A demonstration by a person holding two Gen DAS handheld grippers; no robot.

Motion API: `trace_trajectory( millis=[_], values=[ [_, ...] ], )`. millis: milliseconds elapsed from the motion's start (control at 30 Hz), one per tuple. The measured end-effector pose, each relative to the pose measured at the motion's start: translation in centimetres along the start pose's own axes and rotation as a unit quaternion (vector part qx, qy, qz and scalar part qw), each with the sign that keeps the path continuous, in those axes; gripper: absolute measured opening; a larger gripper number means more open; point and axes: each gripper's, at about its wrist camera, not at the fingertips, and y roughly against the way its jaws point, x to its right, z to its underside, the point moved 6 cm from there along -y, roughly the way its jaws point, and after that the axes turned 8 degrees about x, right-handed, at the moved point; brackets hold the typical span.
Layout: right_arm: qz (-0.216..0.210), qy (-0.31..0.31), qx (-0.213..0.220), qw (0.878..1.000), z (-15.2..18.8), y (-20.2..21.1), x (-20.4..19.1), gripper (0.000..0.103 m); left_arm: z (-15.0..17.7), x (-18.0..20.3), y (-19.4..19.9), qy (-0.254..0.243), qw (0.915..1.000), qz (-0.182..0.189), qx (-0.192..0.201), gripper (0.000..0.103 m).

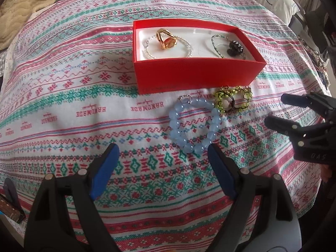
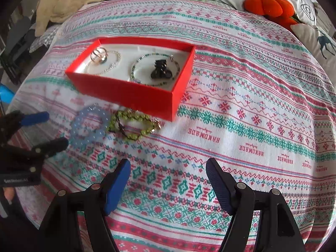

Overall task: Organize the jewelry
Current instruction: 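Grasp the light-blue beaded bracelet with the left tool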

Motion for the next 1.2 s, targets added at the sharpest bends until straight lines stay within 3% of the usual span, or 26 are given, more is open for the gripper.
trace_trajectory(
  millis=[133,633,767,1100,1200],
  values=[
    [0.005,-0.006,-0.009,1.000,0.7,-0.5,0.8,0.075,-0.3,0.5,-0.3,-0.002,1.0000,0.006,0.003,0.086],
    [0.006,-0.003,-0.005,1.000,0.2,-1.0,0.8,0.075,-1.8,2.0,-3.4,-0.020,0.9996,-0.018,0.000,0.046],
    [-0.002,-0.007,0.004,1.000,-0.2,-0.9,0.6,0.075,-2.3,2.4,-3.7,-0.026,0.9994,-0.023,0.001,0.013],
    [-0.015,-0.046,0.014,0.999,-1.7,-1.3,0.5,0.074,-2.1,1.6,-2.5,-0.030,0.9990,-0.030,0.016,0.013],
    [-0.020,-0.057,0.013,0.998,-2.1,-1.7,0.4,0.063,-1.8,1.1,-2.8,-0.027,0.9991,-0.032,0.009,0.013]
  ],
)
